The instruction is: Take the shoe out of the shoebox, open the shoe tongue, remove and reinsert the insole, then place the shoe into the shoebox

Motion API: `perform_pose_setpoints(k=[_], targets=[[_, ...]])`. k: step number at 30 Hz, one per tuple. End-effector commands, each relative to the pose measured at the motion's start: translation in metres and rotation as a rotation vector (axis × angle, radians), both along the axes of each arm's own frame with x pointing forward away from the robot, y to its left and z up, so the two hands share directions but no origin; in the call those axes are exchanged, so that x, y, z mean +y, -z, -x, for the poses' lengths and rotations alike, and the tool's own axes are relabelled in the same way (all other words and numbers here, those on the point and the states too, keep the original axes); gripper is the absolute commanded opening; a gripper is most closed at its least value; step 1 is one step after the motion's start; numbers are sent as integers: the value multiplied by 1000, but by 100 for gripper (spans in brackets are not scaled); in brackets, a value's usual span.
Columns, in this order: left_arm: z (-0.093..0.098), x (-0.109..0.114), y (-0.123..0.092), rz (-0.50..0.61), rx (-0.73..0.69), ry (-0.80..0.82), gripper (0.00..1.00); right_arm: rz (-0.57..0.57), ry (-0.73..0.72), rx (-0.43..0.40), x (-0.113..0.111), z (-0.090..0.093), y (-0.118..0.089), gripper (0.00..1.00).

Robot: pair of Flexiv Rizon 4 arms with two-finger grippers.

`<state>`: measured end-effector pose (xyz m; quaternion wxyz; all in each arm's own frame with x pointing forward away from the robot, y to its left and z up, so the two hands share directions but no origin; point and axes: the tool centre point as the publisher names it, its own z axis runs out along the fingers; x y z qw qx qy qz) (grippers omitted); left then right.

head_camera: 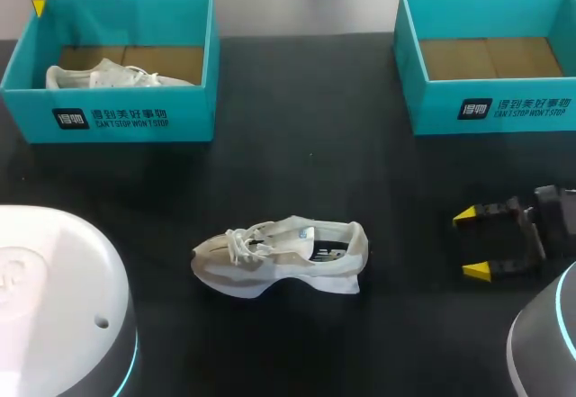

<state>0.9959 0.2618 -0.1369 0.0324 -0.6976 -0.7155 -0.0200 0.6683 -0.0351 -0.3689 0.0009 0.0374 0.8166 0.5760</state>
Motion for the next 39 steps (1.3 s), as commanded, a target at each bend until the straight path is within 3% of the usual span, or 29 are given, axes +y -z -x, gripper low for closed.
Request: perform_pose_setpoints(k=[1,14,17,31,39], targets=[[0,0,-1,-2,0,1,100,3,3,-1,8,-2,3,100],[0,0,-1,-2,0,1,100,3,3,-1,8,-2,3,100],[0,0,-1,-2,0,1,100,-41,27,-6,7,-5,13,100],[0,0,-1,-2,0,1,100,-67,13,-34,51,2,26,100],[0,0,-1,-2,0,1,100,-83,-11,-78,75,6,21,100]])
